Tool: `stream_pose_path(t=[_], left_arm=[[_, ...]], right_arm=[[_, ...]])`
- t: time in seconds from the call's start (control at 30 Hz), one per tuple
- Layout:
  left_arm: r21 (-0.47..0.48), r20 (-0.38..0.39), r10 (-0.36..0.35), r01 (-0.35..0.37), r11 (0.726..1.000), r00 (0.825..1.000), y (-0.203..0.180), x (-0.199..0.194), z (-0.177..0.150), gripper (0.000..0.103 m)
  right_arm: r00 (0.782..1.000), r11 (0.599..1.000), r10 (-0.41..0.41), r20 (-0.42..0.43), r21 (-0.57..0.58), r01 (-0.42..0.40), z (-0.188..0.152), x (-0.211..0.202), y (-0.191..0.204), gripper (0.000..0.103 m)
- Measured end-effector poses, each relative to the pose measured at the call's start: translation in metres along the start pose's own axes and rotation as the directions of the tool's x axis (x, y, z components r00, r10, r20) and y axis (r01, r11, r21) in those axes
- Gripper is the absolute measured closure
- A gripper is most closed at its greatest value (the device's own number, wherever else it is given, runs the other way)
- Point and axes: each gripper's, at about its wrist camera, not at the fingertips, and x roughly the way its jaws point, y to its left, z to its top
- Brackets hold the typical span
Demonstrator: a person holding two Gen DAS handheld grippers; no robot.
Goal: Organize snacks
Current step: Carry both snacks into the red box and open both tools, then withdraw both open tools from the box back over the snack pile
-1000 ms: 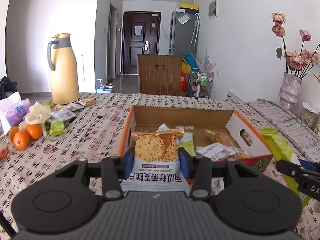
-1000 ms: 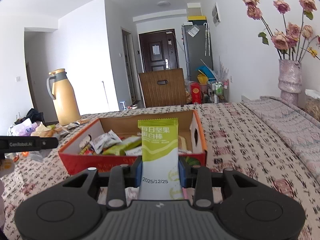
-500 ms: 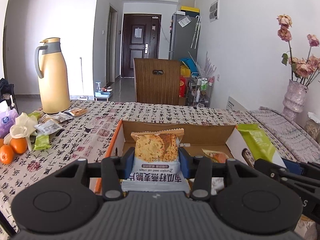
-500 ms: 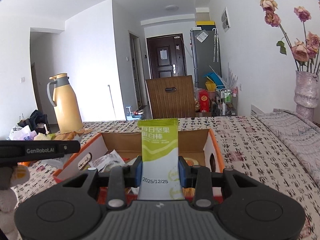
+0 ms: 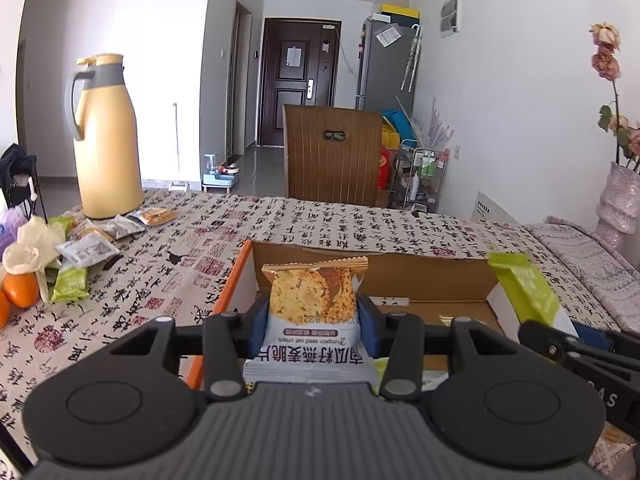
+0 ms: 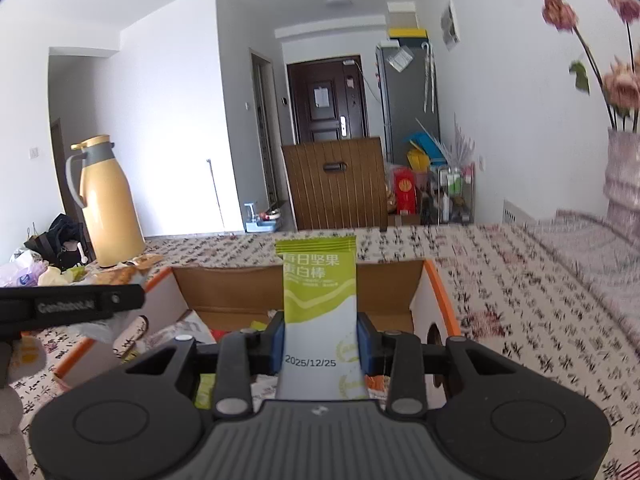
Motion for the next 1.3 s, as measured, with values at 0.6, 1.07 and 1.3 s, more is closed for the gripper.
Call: stream_pose_path(t=[0.6, 1.07, 1.3], left_arm=[[0.018, 0.030, -0.009, 0.008, 1.000, 1.000, -0.001, -0.001, -0.015, 0.015], [-0.006, 0.054, 0.012, -0.011, 1.000, 0.998, 0.003, -0.010, -0.015, 0.000], [-0.003, 0.057, 0.028, -0.028, 1.000, 0.998, 0.000, -0.012, -0.012, 0.000]], right_arm=[[1.000, 0.998, -0.010, -0.023, 0.057, 0.011, -0.009, 0.005, -0.013, 0.042], [0.998, 0.994, -0.068, 0.010, 0.082, 0.067, -0.009, 0.001, -0.018, 0.000], [0.997, 0.995, -0.072, 0.014, 0.072, 0.071, -0.006, -0.002, -0.017, 0.000]])
